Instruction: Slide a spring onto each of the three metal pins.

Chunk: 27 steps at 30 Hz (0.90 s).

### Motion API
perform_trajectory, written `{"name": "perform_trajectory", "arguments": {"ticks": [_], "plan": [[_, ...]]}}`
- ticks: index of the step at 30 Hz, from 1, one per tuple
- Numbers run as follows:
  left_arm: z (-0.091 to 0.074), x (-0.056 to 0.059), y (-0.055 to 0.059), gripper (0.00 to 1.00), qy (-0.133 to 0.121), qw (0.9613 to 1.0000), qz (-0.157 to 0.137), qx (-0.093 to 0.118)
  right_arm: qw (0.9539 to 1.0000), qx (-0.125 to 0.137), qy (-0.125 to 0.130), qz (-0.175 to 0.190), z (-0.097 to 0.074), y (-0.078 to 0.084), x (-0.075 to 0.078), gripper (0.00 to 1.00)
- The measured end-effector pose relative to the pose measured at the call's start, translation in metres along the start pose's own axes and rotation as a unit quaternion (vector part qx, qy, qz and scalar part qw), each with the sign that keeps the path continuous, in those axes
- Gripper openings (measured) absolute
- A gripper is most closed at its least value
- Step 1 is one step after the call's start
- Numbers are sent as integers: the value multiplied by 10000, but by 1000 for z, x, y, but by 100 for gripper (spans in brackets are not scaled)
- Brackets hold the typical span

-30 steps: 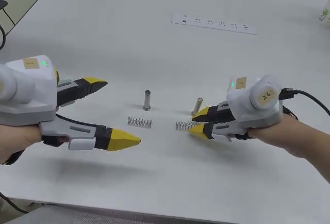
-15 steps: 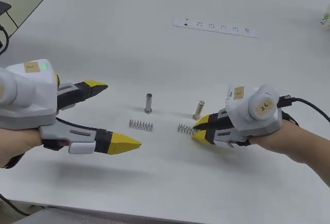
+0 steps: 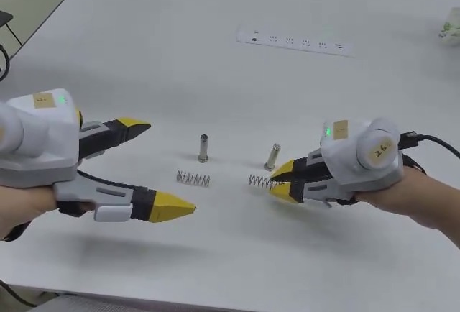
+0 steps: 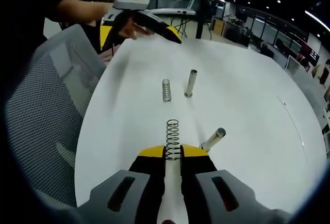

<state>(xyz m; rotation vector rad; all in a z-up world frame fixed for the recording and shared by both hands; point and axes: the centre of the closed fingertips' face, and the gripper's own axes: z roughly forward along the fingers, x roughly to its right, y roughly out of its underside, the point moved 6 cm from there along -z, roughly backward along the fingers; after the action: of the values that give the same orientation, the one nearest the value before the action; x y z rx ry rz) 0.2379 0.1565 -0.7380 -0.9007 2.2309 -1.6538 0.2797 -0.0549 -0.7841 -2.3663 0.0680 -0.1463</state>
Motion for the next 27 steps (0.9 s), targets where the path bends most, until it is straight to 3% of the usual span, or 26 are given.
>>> {"name": "perform_trajectory", "arguments": {"ticks": [17, 27], "plan": [[11, 13, -3, 95, 239, 9996, 124, -5, 9999, 139, 38, -2, -34, -12, -11, 8], [17, 17, -16, 88, 329, 9989, 321, 95, 9998, 156, 100, -87, -46, -15, -18, 8]]}}
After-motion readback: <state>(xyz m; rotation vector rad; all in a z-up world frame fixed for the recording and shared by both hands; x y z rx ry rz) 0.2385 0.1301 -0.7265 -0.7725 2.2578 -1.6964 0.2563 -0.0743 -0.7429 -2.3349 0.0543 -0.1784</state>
